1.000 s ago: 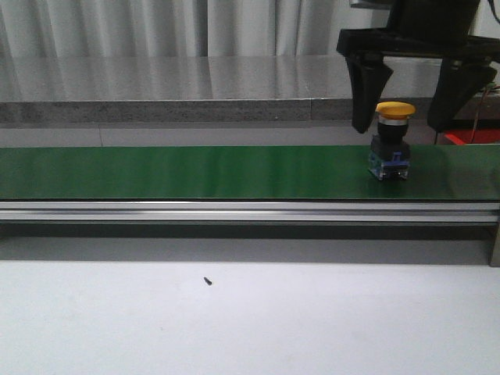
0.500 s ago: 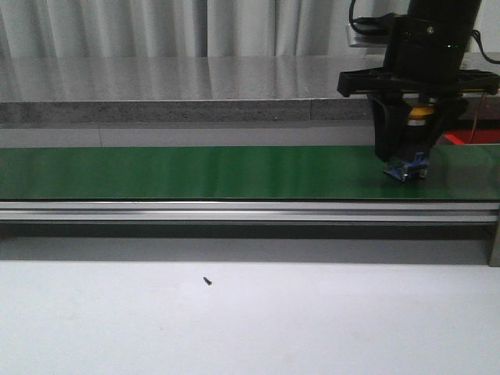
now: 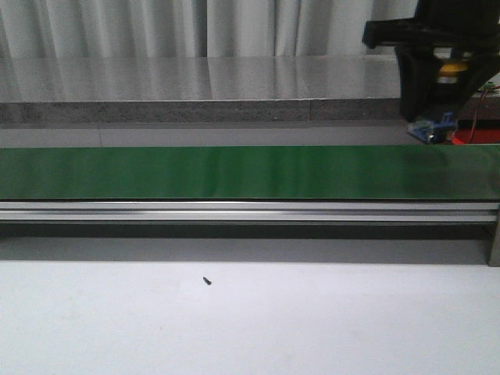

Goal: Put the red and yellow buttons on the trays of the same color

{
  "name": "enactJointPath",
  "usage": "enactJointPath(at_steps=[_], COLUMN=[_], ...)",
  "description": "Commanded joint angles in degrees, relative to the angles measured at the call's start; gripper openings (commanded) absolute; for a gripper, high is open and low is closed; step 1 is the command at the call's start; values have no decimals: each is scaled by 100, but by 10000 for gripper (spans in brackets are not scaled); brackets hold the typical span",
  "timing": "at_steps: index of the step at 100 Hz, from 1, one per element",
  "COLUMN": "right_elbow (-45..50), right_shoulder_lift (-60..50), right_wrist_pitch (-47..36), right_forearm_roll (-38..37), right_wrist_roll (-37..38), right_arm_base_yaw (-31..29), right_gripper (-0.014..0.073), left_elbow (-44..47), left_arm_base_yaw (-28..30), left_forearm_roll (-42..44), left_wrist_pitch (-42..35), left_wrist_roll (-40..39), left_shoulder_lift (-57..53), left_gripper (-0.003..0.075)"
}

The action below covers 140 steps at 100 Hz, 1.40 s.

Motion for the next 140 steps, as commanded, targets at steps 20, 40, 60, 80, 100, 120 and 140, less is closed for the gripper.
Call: enactJointPath(at_steps=[20, 40, 60, 80, 100, 120, 140], right_elbow=[470, 1179, 1969, 2549, 2950, 3242, 3242], right_shoulder_lift=[-1448, -2169, -2813, -3090, -3075, -3012, -2491], right_wrist_pitch=[-52, -19, -114, -257, -519, -993, -1299], right_forearm_roll=[-307, -512, -524, -581, -581, -559, -346], right_wrist_roll=[89, 259, 265, 265, 265, 285, 285], right_arm_base_yaw=[-791, -1481, -2381, -3257, -3894, -4487, -4600], right_gripper=[290, 290, 290, 290, 290, 290, 290], left_elbow=[-146, -146, -146, -146, -146, -146, -146], left_arm_base_yaw=[-40, -40, -40, -40, -40, -40, -40], left_forearm_roll=[-88, -88, -88, -88, -88, -88, -88], left_wrist_pitch=[-250, -250, -250, -250, -250, -250, -250], left_wrist_roll=[15, 15, 15, 15, 15, 15, 15], left_shoulder_lift=[-42, -42, -42, -42, -42, -42, -42], left_gripper=[-20, -20, -20, -20, -20, -20, -20])
